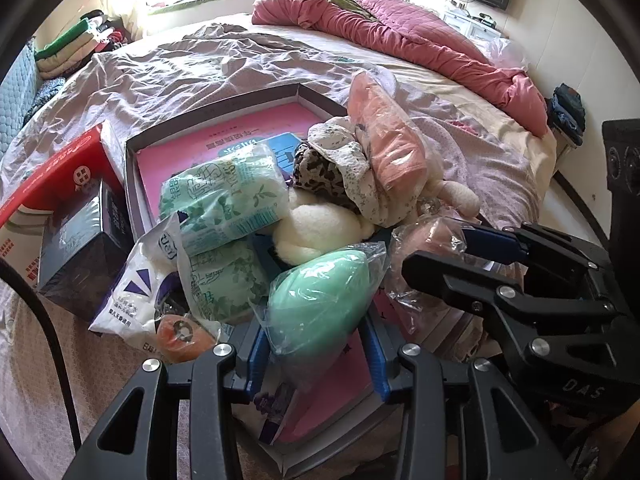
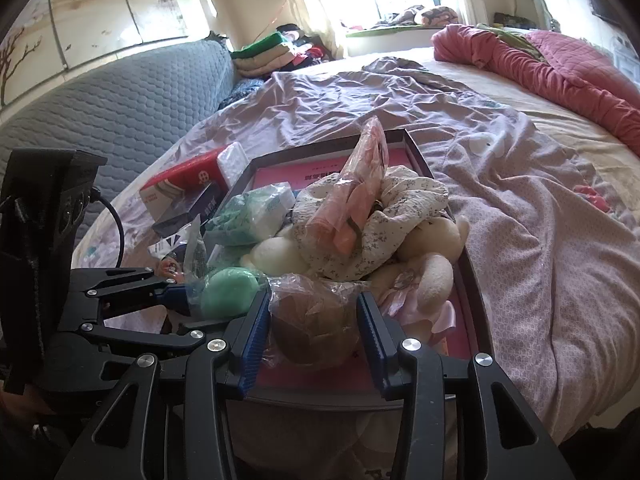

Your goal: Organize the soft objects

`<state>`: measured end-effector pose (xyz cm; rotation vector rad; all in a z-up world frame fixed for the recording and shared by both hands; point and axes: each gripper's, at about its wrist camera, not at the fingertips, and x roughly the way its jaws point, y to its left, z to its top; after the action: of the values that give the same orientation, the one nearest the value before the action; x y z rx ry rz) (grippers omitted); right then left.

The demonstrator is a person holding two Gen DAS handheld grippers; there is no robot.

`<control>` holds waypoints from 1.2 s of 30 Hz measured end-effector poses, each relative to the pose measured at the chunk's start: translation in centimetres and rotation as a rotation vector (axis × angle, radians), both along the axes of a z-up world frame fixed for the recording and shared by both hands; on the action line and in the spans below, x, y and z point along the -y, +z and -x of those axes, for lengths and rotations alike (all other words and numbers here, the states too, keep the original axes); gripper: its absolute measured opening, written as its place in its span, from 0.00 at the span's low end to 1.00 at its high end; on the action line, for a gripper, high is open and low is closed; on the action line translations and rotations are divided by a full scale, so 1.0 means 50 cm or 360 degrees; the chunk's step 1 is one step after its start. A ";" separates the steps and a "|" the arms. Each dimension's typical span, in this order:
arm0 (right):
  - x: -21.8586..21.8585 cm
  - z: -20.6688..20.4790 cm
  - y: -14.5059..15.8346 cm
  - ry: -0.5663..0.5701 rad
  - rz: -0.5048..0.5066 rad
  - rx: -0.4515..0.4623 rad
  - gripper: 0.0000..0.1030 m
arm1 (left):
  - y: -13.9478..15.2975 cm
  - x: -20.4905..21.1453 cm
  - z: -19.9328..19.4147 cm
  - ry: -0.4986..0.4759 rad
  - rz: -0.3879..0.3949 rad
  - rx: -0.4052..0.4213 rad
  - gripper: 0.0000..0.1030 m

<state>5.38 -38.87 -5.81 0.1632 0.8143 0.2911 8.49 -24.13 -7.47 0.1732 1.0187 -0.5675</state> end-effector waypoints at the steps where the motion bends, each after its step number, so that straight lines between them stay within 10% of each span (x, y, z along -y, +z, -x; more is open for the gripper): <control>1: 0.001 0.000 0.000 -0.0002 -0.0003 -0.0001 0.45 | 0.000 -0.001 0.000 -0.0002 0.0006 -0.0006 0.41; 36: 0.030 0.020 0.064 -0.0152 -0.0014 0.0065 0.55 | 0.039 -0.024 0.023 0.0007 0.0087 0.0039 0.66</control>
<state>4.40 -40.39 -2.62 0.2033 0.7628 0.2075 7.34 -22.93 -5.51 0.1291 0.9787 -0.5872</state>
